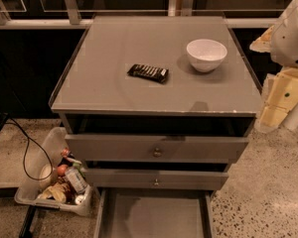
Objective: Place rxbar chocolate into bottom drawer
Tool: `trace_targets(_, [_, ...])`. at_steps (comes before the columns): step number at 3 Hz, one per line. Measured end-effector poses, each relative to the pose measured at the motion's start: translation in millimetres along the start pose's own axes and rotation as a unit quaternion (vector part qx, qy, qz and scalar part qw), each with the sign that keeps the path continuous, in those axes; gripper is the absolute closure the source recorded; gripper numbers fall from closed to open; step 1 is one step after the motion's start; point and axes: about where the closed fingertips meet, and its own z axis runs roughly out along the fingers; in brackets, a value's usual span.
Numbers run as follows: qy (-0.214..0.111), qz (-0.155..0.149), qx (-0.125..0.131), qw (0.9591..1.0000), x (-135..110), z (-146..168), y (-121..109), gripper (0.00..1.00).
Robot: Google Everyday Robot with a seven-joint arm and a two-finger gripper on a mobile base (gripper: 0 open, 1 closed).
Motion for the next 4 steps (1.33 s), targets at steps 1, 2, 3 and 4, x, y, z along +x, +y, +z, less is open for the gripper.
trace_targets(1, [0.000, 0.001, 0.001, 1.0000, -0.3, -0.9, -0.2, 0.00])
trace_targets(2, [-0.016, -0.005, 0.008, 0.9998, -17.2, -1.2, -4.7, 0.00])
trace_targets(3, [-0.052, -0.014, 0.025, 0.9982, -41.3, 4.5, -21.1, 0.00])
trace_targets(4, [-0.110, -0.003, 0.042, 0.9930, -59.4, 12.7, -49.6, 0.00])
